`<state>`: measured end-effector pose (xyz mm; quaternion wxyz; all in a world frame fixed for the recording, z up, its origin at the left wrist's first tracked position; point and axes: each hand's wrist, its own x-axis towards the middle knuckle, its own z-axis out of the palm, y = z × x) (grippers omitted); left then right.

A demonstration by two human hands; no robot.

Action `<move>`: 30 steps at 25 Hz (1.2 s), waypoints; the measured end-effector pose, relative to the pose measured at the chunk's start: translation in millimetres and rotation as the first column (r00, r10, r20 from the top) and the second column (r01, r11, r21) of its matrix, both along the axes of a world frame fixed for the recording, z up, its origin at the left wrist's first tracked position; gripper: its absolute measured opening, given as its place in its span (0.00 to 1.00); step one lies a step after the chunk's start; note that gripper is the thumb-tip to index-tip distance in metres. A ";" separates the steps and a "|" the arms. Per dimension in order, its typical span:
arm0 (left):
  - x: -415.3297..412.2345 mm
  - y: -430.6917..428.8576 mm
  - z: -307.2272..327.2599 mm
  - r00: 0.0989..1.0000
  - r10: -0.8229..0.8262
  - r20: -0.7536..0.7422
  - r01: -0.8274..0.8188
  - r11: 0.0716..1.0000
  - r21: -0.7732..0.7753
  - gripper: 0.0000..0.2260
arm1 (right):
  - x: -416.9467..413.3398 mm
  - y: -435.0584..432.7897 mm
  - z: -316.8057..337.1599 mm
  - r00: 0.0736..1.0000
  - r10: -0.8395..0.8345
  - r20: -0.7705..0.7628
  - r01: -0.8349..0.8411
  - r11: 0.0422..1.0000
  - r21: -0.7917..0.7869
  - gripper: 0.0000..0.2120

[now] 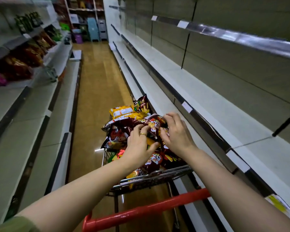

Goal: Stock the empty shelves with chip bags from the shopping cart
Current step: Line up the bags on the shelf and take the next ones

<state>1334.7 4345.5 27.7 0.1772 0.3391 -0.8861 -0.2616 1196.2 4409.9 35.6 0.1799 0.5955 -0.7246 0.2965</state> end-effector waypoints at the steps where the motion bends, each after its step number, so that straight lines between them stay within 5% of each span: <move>1: -1.8 2.5 -2.1 1.000 0.007 0.012 -0.007 1.000 0.006 0.29 | -0.3 2.6 -3.4 1.000 0.011 0.007 -0.011 1.000 0.010 0.19; 9: 11.8 74.4 -38.4 0.985 0.146 0.086 -0.151 0.987 0.049 0.29 | 2.1 59.8 -48.8 0.986 0.144 0.082 -0.159 0.961 0.228 0.20; 15: 32.5 147.5 -89.8 0.923 0.202 0.328 -0.232 0.971 0.053 0.34 | 8.2 143.8 -102.0 0.986 0.127 0.109 -0.167 0.784 0.598 0.22; 21: 32.6 144.2 -102.8 0.881 0.188 0.435 -0.172 0.982 -0.075 0.22 | 4.1 144.9 -122.6 0.972 0.183 -0.150 -0.063 0.812 0.580 0.22; 27: 9.2 101.9 -104.8 0.893 0.176 0.413 -0.181 0.983 -0.027 0.21 | -18.3 102.5 -119.8 0.980 0.173 -0.101 -0.081 0.802 0.591 0.24; 30: -10.7 60.3 -105.3 0.907 0.185 0.378 -0.196 0.981 -0.008 0.21 | -37.8 62.3 -116.0 0.980 0.194 -0.052 -0.107 0.726 0.680 0.23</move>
